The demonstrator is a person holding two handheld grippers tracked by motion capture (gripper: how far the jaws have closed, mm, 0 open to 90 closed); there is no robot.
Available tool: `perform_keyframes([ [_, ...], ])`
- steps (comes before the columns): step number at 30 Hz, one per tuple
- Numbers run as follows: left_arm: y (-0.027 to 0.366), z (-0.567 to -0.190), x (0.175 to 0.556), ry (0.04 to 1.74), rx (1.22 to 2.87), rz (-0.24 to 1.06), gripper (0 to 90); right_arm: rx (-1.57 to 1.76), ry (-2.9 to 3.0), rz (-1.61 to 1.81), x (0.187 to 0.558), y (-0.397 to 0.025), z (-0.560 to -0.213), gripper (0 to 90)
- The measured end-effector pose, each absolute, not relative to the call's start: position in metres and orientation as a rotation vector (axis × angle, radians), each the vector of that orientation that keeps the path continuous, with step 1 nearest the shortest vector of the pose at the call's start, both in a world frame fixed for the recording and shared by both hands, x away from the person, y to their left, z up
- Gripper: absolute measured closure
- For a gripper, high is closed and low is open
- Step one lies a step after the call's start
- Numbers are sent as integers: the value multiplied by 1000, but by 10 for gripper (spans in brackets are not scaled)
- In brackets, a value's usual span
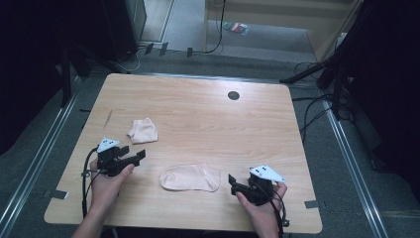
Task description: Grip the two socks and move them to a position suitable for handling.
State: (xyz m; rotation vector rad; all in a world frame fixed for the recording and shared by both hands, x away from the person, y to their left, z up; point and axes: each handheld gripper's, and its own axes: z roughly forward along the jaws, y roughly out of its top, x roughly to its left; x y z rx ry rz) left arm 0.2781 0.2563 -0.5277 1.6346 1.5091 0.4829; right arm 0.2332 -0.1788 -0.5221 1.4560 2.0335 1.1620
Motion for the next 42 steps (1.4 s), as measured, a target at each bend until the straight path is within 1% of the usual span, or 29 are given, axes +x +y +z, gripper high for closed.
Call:
perform_keyframes([
  [1, 258, -527, 282, 1520, 1628, 496, 292, 1467, 2023, 1170, 234, -180, -521, 141],
  [6, 266, -528, 302, 1592, 1587, 559, 278, 1468, 2017, 1164, 236, -182, -520, 119],
  [11, 271, -534, 321, 1656, 1579, 571, 288, 1480, 2026, 1156, 237, -180, -520, 41],
  [18, 265, -540, 339, 1708, 1628, 570, 318, 1483, 2037, 1138, 237, -175, -522, 36],
  [19, 264, -541, 340, 1710, 1627, 582, 336, 1477, 2041, 1134, 237, -175, -522, 36],
  [21, 261, -542, 343, 1717, 1658, 607, 406, 1476, 2046, 1127, 237, -173, -523, 36],
  [23, 260, -542, 343, 1713, 1661, 623, 525, 1469, 2053, 1120, 237, -171, -523, 36],
  [25, 261, -543, 344, 1701, 1659, 592, 674, 1459, 2063, 1115, 237, -170, -524, 43],
  [28, 261, -541, 342, 1660, 1675, 575, 863, 1459, 2065, 1112, 236, -169, -524, 67],
  [30, 260, -538, 340, 1617, 1679, 579, 890, 1456, 2066, 1112, 237, -169, -525, 67],
  [35, 252, -530, 338, 1550, 1675, 545, 899, 1466, 2061, 1108, 238, -167, -525, 75],
  [42, 222, -509, 337, 1415, 1686, 498, 900, 1471, 2053, 1110, 239, -167, -524, 80],
])
